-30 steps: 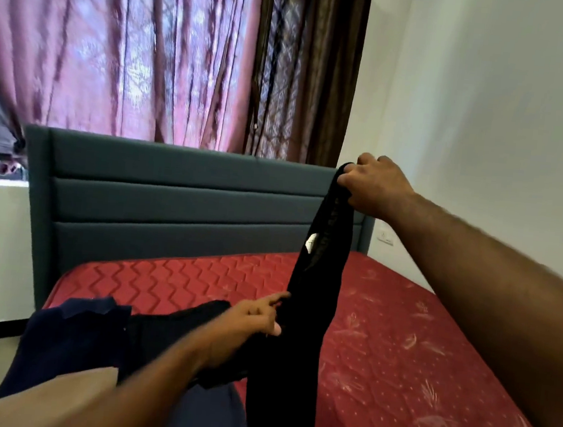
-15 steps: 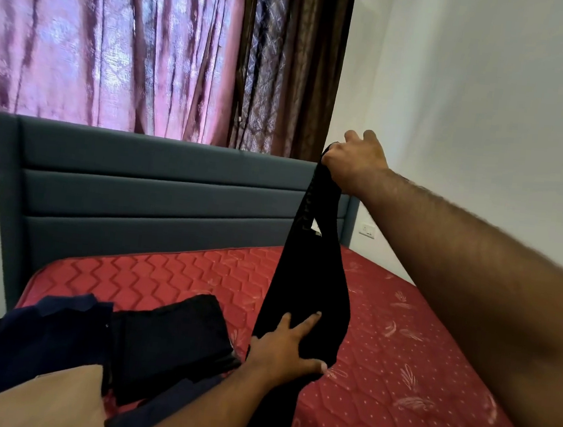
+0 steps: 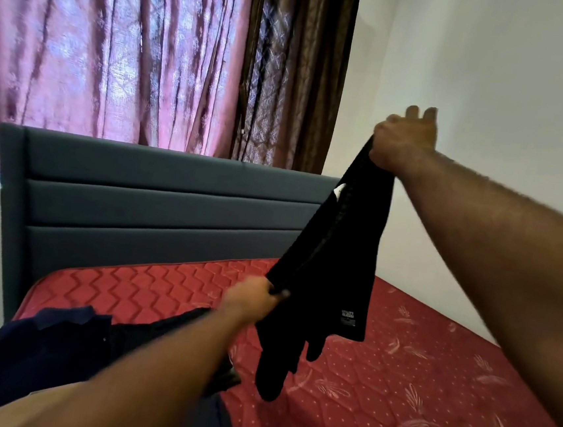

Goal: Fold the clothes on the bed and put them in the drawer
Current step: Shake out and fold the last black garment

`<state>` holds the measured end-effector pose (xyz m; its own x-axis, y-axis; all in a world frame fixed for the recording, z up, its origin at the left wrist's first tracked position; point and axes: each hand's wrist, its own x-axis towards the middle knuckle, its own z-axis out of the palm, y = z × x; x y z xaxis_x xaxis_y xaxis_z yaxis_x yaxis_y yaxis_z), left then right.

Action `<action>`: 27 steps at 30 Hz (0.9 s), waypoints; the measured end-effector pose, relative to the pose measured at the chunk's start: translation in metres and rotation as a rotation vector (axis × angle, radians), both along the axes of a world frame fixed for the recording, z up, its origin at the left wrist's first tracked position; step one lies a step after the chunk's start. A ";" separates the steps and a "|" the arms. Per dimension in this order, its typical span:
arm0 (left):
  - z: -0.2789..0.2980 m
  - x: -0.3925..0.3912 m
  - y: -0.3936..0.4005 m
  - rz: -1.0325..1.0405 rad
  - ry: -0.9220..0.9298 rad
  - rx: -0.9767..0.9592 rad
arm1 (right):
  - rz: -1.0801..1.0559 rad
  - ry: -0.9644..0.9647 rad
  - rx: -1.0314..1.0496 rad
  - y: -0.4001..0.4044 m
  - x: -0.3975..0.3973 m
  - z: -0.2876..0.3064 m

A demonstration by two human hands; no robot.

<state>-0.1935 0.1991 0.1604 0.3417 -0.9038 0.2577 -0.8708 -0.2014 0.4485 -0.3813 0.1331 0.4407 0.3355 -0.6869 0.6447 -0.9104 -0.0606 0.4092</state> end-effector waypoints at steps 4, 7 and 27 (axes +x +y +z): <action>0.088 0.107 0.041 -0.050 0.242 -0.277 | 0.018 -0.191 0.112 -0.030 -0.058 -0.014; 0.163 0.140 0.073 -0.173 0.395 -0.386 | 0.103 -0.234 0.309 -0.047 -0.072 -0.043; 0.225 0.152 0.047 0.506 0.355 -0.432 | 0.944 -1.313 1.263 -0.030 0.007 -0.080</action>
<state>-0.0416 0.2456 0.3850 0.8173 -0.4574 0.3505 -0.5067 -0.2808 0.8151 -0.3746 0.1036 0.3609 0.6080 -0.7793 0.1518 -0.0863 -0.2548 -0.9631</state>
